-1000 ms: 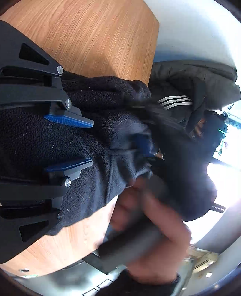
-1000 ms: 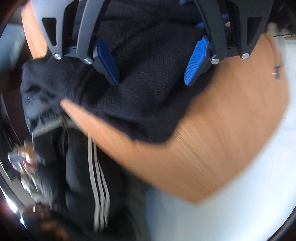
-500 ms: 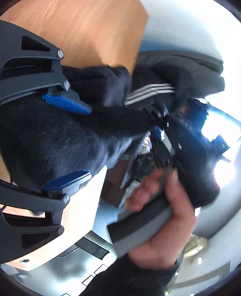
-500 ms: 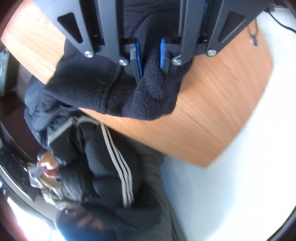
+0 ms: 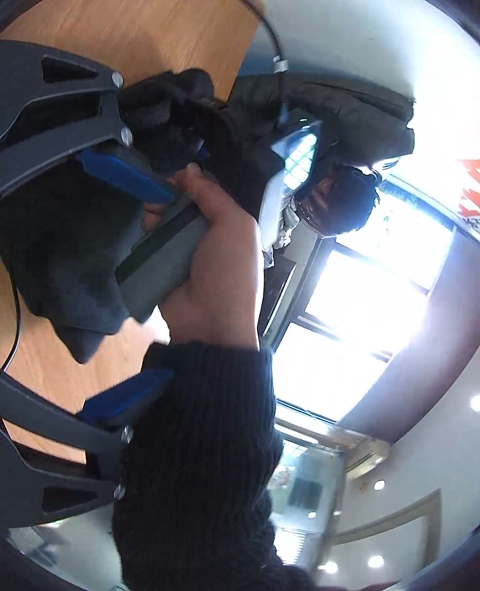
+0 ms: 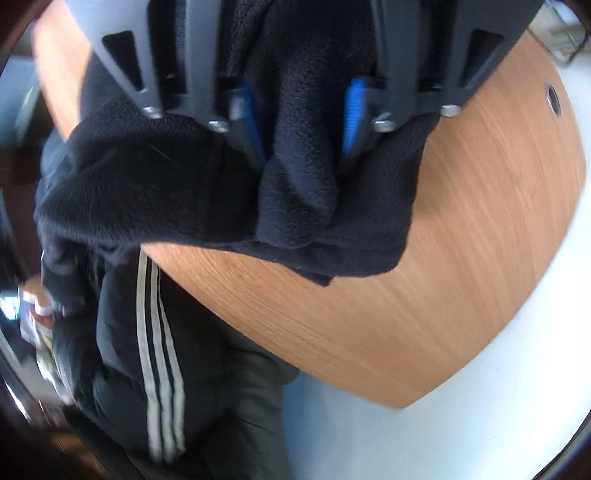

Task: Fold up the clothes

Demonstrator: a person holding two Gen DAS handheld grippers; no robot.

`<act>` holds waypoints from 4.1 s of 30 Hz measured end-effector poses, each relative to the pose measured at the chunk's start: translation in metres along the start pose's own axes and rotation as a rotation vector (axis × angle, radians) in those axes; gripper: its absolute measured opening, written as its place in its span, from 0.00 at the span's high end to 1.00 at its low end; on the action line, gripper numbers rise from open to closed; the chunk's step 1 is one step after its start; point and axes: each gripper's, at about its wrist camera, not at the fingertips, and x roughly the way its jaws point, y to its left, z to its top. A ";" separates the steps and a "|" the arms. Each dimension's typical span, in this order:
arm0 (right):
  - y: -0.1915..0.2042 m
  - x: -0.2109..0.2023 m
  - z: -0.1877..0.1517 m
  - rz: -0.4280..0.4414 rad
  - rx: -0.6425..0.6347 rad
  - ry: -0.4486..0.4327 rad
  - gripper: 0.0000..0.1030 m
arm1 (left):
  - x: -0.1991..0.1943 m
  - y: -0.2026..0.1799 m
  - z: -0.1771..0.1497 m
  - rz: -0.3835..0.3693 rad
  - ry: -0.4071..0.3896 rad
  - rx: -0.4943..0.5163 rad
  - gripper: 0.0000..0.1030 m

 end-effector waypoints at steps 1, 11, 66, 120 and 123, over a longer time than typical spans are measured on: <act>0.000 -0.008 -0.001 0.004 -0.021 -0.003 0.42 | 0.006 0.003 -0.001 0.014 0.014 -0.022 0.07; -0.116 -0.153 -0.120 0.202 0.087 -0.414 0.09 | 0.049 0.038 -0.014 0.312 0.182 -0.007 0.21; -0.042 0.004 -0.225 0.430 0.701 -0.217 0.20 | 0.079 0.221 -0.014 -0.385 0.935 -0.316 0.06; 0.086 -0.203 -0.233 0.284 0.248 -0.531 0.07 | -0.112 0.163 0.030 0.284 0.610 -0.007 0.42; 0.078 -0.206 -0.247 0.263 0.273 -0.508 0.07 | -0.125 0.174 0.031 0.280 0.594 -0.082 0.49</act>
